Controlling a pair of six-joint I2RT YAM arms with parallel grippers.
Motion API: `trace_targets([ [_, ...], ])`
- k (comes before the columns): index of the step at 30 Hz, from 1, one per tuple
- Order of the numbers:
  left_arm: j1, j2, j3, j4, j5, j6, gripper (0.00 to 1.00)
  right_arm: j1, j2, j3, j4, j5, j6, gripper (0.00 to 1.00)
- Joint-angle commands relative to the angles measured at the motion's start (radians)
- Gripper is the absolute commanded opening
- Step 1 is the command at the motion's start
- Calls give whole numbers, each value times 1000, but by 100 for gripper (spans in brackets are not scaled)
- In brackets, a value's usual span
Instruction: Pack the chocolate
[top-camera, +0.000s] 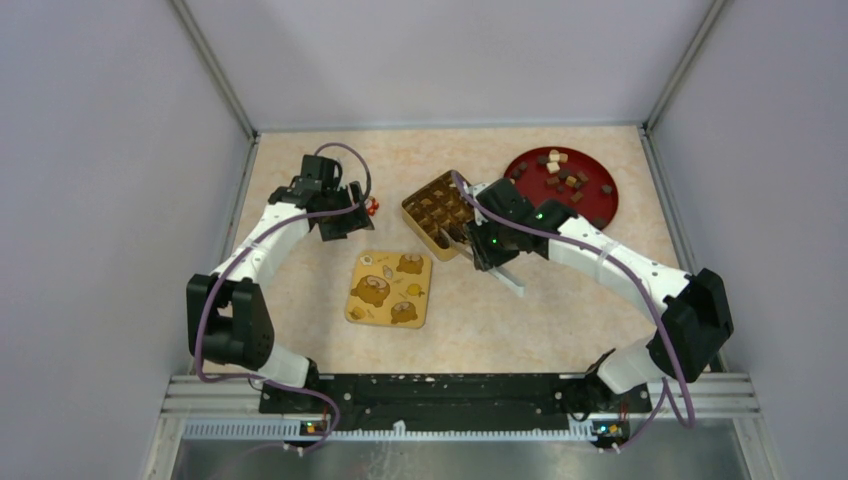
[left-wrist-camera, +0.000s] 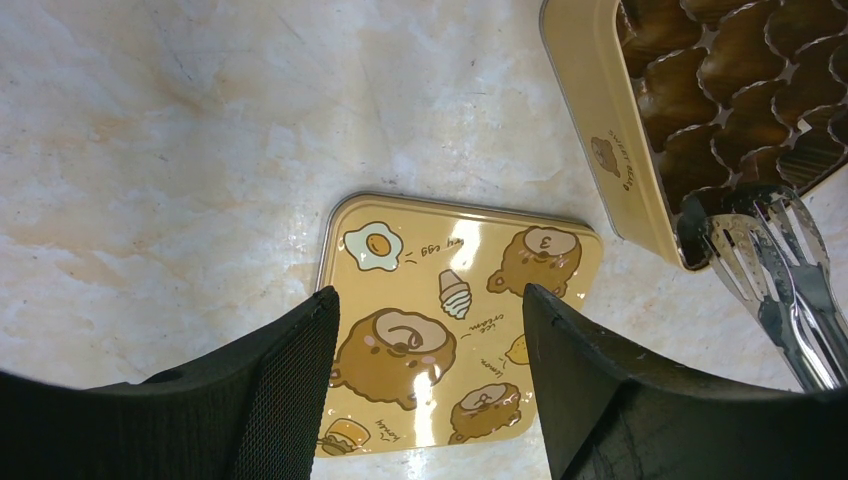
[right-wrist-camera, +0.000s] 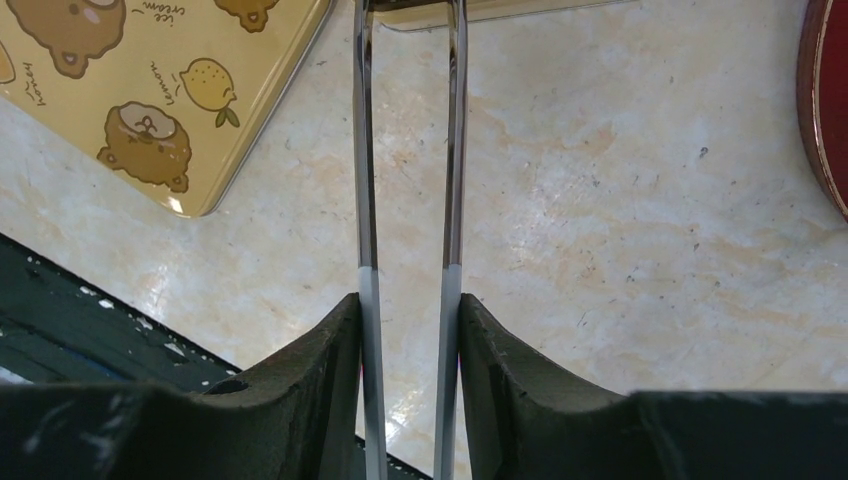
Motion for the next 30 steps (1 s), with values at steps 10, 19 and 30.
trace_targets([
  [10, 4, -27, -5, 22, 12, 9, 73, 11, -35, 30, 49, 73, 13, 21],
  [19, 4, -25, -3, 22, 11, 14, 72, 2, -81, 71, 49, 122, 8, 10],
  [30, 4, -25, -7, 23, 10, 20, 73, -455, -283, -115, 152, 131, 90, 11],
])
